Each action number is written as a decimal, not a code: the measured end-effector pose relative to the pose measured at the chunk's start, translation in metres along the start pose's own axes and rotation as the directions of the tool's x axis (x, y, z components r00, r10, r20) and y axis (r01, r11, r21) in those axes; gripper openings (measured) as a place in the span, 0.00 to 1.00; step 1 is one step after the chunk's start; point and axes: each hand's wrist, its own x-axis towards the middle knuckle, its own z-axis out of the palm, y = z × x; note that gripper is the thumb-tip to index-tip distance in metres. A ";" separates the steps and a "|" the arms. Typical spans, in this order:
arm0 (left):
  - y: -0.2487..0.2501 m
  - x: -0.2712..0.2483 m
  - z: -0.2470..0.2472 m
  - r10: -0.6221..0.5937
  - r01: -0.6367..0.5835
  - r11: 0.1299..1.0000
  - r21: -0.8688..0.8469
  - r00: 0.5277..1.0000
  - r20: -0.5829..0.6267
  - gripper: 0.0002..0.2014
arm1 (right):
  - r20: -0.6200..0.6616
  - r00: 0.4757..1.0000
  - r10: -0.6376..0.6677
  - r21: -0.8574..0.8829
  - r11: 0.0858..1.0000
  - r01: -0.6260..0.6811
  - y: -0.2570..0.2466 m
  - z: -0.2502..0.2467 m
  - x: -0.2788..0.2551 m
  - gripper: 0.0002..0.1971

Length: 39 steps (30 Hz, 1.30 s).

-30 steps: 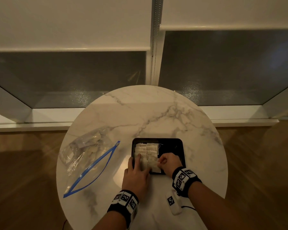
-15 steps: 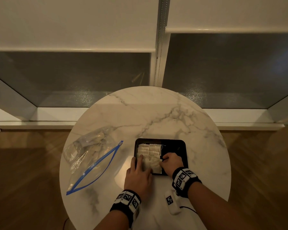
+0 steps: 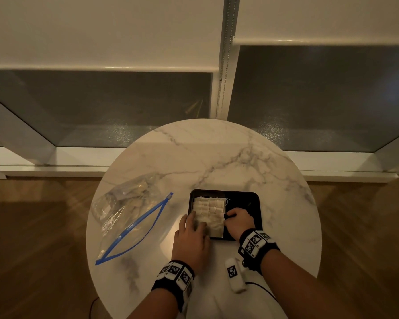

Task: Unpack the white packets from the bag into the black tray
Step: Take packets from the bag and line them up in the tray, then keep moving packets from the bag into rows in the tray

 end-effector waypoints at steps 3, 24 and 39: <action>-0.008 -0.006 -0.005 -0.026 0.006 0.991 -0.135 0.990 -0.142 0.20 | -0.005 0.999 -0.045 -0.006 0.999 0.044 0.002 -0.002 -0.003 0.12; -0.106 -0.084 -0.067 -0.136 -0.018 0.971 -0.237 0.775 -0.617 0.15 | 0.121 0.896 -0.428 -0.041 0.900 0.435 -0.035 0.016 -0.058 0.09; -0.174 -0.072 -0.114 -0.181 0.193 0.981 0.029 0.956 -0.231 0.39 | 0.607 0.359 -0.709 -0.507 0.003 0.862 -0.155 0.130 -0.140 0.14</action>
